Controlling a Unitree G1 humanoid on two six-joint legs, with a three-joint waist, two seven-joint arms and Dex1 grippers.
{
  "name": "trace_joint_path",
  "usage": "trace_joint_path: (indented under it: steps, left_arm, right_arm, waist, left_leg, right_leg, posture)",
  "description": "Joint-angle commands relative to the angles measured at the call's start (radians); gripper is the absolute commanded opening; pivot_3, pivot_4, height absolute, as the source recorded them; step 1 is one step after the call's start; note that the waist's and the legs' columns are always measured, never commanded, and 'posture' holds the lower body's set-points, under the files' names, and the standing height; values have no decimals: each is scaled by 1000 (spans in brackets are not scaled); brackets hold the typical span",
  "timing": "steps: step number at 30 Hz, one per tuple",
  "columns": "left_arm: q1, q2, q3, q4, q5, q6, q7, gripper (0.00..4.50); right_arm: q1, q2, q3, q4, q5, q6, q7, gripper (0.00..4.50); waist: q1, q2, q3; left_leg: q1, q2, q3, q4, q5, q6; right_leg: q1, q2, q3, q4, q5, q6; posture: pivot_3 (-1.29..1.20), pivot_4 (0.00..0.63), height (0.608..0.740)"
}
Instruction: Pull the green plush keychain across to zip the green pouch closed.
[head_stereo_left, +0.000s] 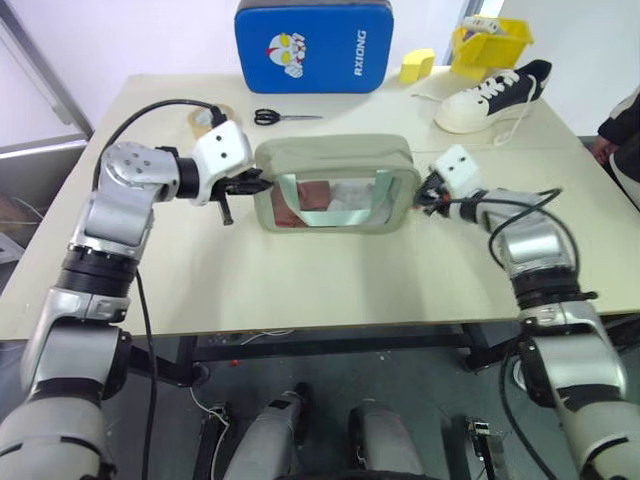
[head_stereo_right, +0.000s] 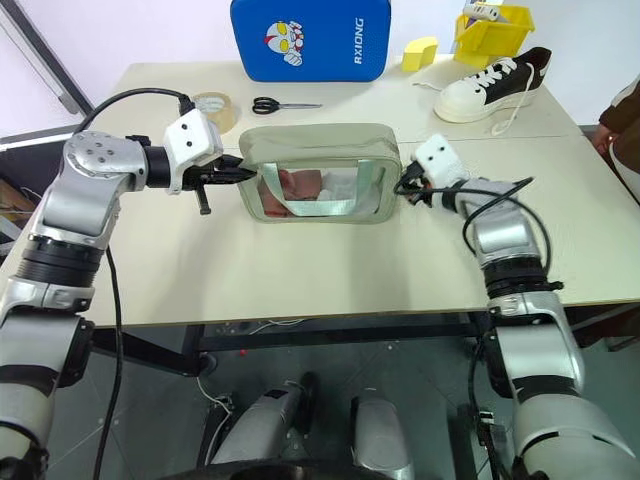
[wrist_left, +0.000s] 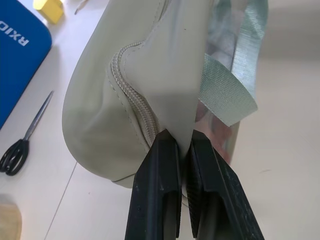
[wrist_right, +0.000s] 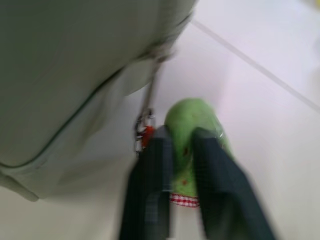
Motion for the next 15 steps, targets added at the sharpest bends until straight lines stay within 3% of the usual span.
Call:
trace_joint_path:
  steps: [1, 3, 4, 6, 11, 15]
  left_arm:
    - [-41, 13, 55, 29, -31, -8, -5, 2131]
    - [-55, 33, 79, 49, -63, 11, -42, 3106]
    - [-61, 47, 93, 51, -83, 27, -66, 3622]
    - [-82, 86, 123, 69, -117, 59, -106, 4474]
    - [-128, 167, 160, 149, -119, 82, -114, 4474]
    - [-132, 174, 186, 154, -144, 85, -118, 4474]
  right_arm:
    - [-54, -90, -32, -117, 38, 24, 106, 3166]
    - [-72, -157, -30, -181, 65, 60, 197, 4211]
    - [-80, -186, -30, -211, 86, 81, 247, 4500]
    - [-109, -238, -41, -273, 155, 147, 353, 4500]
    - [-163, -295, -79, -429, 312, 308, 478, 4500]
    - [-153, -286, -90, -506, 356, 372, 445, 4500]
  waist:
    - [1, 0, 0]
    - [3, 0, 0]
    - [4, 0, 0]
    - [3, 0, 0]
    - [-4, 0, 0]
    - [-1, 0, 0]
  left_leg:
    - [0, 0, 0, 0, 0, 0]
    - [-1, 0, 0, 0, -1, 1]
    - [-2, 0, 0, 0, -1, 1]
    - [-3, 0, 0, 0, -1, 2]
    - [-4, 0, 0, -1, -2, 2]
    - [-4, 0, 1, -2, -2, 3]
  right_leg:
    - [0, 0, 0, 0, 0, 0]
    - [-1, 0, 0, 0, 0, 0]
    - [-2, 0, 0, 0, 0, 0]
    - [-3, 0, 0, 0, 0, 0]
    - [-4, -1, 0, 0, 0, 0]
    - [-5, -1, 0, -1, 0, 0]
  posture:
    - [0, 150, 740]
    - [0, 150, 740]
    - [0, 150, 740]
    - [0, 150, 740]
    - [0, 150, 740]
    - [0, 150, 740]
